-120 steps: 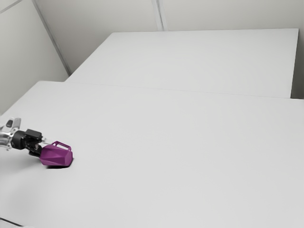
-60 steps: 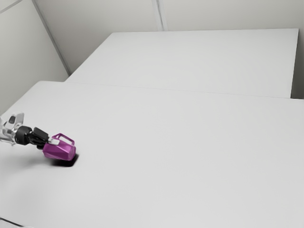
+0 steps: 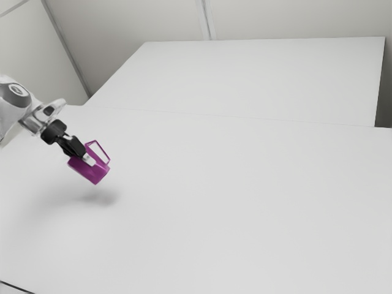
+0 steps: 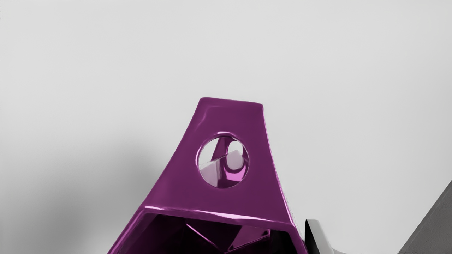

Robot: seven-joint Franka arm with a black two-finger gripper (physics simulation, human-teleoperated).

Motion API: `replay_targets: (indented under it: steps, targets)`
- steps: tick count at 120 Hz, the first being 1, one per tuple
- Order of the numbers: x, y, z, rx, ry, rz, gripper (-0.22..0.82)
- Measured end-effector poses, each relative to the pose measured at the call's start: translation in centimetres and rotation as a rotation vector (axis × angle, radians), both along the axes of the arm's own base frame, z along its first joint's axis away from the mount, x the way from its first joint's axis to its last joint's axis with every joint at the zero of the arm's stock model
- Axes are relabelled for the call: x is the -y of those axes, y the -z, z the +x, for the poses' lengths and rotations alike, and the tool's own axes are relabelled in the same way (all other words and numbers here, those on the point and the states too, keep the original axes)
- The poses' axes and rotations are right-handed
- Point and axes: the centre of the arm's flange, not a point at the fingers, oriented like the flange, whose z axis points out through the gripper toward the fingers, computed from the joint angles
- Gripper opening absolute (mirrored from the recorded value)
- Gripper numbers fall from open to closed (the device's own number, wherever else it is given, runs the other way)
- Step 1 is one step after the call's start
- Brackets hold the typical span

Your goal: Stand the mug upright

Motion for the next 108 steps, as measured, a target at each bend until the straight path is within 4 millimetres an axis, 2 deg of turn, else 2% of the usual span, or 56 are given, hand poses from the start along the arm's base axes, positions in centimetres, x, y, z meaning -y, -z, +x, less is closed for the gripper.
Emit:
replay_targets:
  steps: [22, 34, 50, 60, 80, 94, 108]
  targets:
    - [7.0, -1.6, 3.7, -0.012, 0.120, 0.258, -0.17]
    - [9.8, -2.2, 4.8, -0.004, 0.146, 0.377, -0.17]
    - [11.0, -1.1, 4.7, -0.003, 0.106, 0.485, -0.17]
    - [12.8, -0.4, 4.5, 0.013, 0.090, 0.540, -0.17]
    - [15.5, 2.5, 3.5, 0.032, 0.042, 0.600, -0.17]
    - [16.0, 4.1, 3.0, 0.047, -0.001, 0.633, -0.17]
    - [15.4, 5.7, 3.2, 0.047, -0.047, 0.655, -0.17]
